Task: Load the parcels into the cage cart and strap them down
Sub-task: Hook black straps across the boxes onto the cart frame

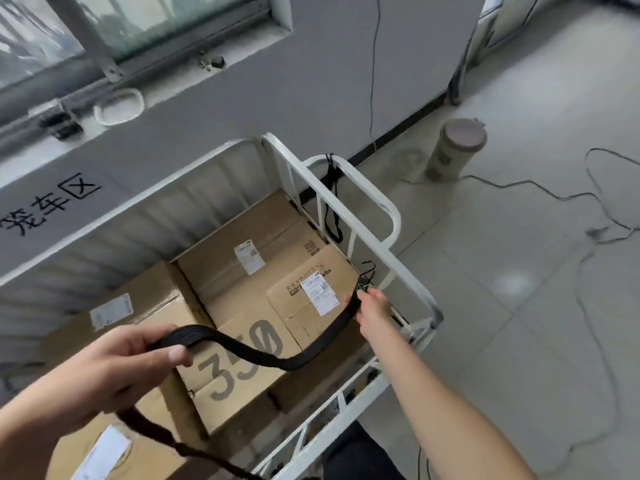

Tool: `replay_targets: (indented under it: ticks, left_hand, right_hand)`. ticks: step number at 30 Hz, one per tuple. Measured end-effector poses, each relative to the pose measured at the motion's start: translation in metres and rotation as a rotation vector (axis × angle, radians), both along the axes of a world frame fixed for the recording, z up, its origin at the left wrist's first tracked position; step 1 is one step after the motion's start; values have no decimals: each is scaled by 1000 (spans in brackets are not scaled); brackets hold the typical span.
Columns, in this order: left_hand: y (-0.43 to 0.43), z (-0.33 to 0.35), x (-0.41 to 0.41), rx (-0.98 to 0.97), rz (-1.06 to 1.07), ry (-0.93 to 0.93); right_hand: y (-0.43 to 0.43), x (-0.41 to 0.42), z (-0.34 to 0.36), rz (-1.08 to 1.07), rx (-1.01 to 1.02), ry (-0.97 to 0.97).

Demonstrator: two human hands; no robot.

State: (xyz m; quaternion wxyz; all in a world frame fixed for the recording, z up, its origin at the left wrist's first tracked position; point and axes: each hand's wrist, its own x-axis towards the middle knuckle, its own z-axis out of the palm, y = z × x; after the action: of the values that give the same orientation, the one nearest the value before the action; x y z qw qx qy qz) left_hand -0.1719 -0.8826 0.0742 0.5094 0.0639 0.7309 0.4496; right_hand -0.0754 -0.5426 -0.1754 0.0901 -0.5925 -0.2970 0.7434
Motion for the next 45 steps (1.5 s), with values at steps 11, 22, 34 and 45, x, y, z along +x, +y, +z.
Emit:
replay_targets:
  ticks: [11,22,34,45]
  left_hand:
    - [68,-64,-69,-5,-128,-198]
    - [67,-68,-78,46,-219,-209]
    - [-116,-11,25,-59,-92,-21]
    - [-354,-16,253,-28,118,57]
  right_hand:
    - [41,-95,-65,-118,-23,-72]
    - [-11,-104,-63,98,96,-24]
    - [-249,-18,43,466,201,99]
    - [-490,104,132,629,23,241]
